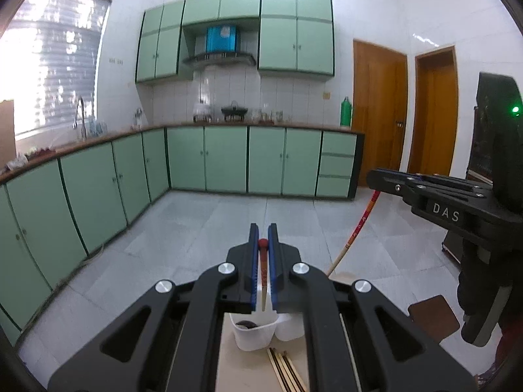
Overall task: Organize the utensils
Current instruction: 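Lift both chopsticks into the white holder compartments and open both tools, then withdraw and close the right tool on a plain wooden chopstick, then close the left tool on a red chopstick while the right tool holds the wooden one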
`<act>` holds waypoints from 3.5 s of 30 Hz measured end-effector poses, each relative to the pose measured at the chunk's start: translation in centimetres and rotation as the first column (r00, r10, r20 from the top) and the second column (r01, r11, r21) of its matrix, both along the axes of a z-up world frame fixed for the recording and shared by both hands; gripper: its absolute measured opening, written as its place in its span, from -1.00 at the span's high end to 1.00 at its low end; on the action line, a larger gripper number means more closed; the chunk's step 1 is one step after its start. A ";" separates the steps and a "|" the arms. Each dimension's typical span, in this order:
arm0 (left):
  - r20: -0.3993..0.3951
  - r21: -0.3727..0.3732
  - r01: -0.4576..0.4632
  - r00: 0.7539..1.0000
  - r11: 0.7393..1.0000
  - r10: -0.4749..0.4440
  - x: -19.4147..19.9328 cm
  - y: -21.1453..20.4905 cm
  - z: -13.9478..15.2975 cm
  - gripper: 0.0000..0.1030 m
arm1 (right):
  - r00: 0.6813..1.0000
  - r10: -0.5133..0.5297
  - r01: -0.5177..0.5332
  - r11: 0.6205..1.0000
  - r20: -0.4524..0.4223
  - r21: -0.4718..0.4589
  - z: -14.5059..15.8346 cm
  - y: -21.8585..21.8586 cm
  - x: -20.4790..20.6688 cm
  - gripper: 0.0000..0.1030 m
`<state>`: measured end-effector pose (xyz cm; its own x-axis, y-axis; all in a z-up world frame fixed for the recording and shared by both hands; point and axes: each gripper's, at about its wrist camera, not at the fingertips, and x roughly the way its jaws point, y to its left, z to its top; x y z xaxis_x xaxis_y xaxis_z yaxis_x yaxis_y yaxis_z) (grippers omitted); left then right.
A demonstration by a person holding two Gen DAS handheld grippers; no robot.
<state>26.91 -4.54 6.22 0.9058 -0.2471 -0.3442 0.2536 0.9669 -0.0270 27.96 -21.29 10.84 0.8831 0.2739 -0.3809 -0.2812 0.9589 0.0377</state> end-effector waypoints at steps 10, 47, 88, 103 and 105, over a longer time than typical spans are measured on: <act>-0.122 0.011 -0.033 0.992 0.999 0.034 5.0 1.4 -4.9 0.88 | 0.992 0.005 -0.007 1.000 -0.123 -0.013 -6.1 0.7 3.5 0.79; -0.340 0.063 -0.147 0.927 0.987 0.159 -12.2 5.8 -20.3 -0.54 | 0.949 -0.152 0.154 0.988 -0.276 -0.014 -22.5 -0.4 -17.1 -0.78; -0.512 0.116 -0.123 0.843 0.986 0.166 -13.8 4.5 -25.5 -0.62 | 0.894 -0.039 -0.017 0.993 -0.447 -0.119 -27.8 5.1 -19.1 0.83; -0.511 0.111 -0.045 0.854 0.993 0.096 -13.3 0.5 -25.7 -0.62 | 0.887 -0.101 0.069 0.994 -0.451 -0.087 -27.9 1.2 -18.6 0.87; -0.512 0.119 -0.047 0.853 0.992 0.102 -13.1 0.2 -25.8 -0.62 | 0.887 -0.099 0.069 0.994 -0.452 -0.082 -27.9 1.1 -18.7 0.87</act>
<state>13.80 -4.32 -19.53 0.6055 -0.1258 -0.7858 0.1564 0.9870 -0.0376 9.30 -20.18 -17.09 0.6278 0.1690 -0.7599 -0.1657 0.9828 0.0816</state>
